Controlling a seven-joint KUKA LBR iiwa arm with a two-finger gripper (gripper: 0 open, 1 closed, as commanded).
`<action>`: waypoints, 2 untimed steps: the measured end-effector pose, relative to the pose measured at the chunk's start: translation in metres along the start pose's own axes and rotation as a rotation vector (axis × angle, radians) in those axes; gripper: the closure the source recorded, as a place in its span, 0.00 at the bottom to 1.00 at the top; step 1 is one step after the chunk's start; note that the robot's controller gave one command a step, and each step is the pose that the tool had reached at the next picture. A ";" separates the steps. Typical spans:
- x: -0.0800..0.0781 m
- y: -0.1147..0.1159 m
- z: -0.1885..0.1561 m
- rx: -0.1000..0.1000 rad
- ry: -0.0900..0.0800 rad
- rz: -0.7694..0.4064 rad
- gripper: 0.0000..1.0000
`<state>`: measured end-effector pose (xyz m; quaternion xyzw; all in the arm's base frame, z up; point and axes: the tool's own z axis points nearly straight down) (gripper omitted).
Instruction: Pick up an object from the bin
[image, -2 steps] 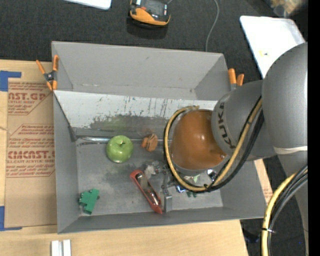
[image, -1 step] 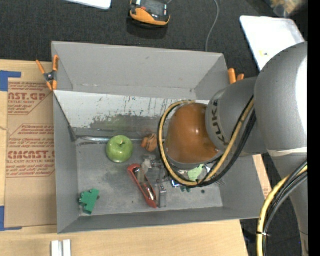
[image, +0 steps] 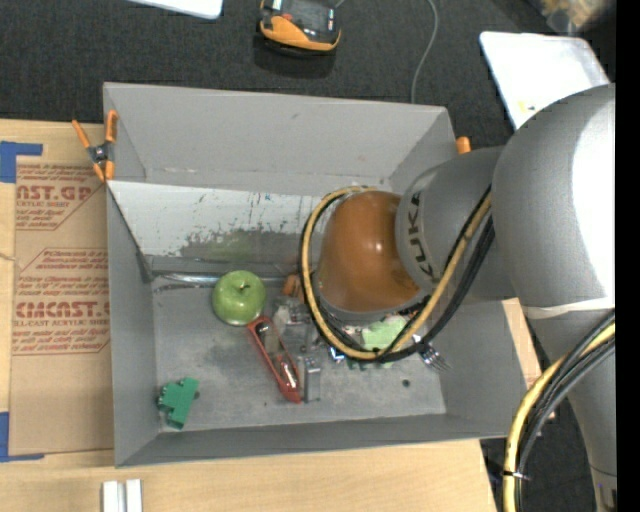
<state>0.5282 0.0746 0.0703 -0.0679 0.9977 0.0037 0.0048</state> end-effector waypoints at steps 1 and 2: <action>0.040 0.005 -0.001 -0.001 0.004 0.118 1.00; 0.040 0.005 -0.001 -0.001 0.004 0.118 1.00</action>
Offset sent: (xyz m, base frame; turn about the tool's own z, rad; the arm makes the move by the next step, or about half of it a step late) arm 0.0000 0.0000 0.0000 0.0000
